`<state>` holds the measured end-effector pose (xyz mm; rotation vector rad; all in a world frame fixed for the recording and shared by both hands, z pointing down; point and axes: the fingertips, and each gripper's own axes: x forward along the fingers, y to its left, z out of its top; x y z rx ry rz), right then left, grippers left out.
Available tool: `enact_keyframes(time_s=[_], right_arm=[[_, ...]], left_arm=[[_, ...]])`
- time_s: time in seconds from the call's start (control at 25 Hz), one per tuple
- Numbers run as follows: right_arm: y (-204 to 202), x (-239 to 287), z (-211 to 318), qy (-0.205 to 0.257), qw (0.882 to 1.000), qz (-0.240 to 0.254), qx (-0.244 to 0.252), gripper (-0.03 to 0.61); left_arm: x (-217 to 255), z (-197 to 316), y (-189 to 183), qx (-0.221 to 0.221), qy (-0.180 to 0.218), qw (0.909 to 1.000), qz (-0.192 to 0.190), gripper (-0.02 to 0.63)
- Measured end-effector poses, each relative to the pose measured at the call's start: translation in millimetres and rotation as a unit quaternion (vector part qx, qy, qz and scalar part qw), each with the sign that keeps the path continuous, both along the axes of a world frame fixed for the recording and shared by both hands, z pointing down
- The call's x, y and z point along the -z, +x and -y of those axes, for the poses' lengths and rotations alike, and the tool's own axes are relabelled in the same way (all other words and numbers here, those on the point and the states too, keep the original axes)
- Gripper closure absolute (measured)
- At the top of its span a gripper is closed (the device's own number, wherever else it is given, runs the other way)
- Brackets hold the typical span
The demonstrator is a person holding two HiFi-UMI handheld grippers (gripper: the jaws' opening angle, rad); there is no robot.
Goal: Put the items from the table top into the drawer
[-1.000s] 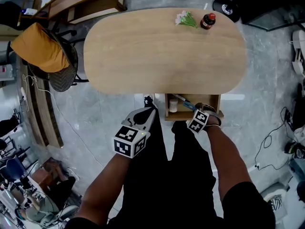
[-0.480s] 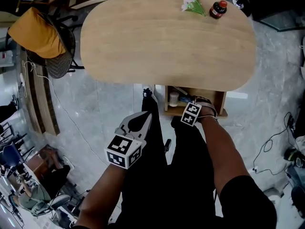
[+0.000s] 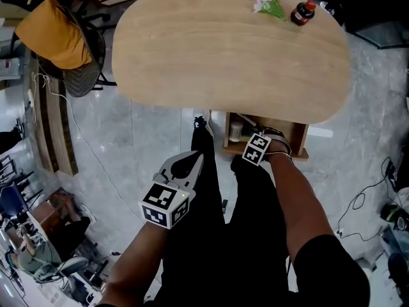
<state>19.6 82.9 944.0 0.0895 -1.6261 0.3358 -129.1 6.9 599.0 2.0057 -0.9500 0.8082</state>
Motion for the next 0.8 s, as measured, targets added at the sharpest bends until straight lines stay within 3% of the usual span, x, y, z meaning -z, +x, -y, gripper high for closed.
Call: enact_keyframes(time_s=[0.48,0.8], right_arm=[[19,40,0,0.014,0.998,0.005,-0.06,0.431],[35,123,7,0.04,0.99,0.039,-0.132,0.431]], left_arm=[[30,2,16,-0.001,0.03,0.9995,-0.012,0.612],[79,-3,38,-0.012,0.05,0.9985,-0.016,0.612]])
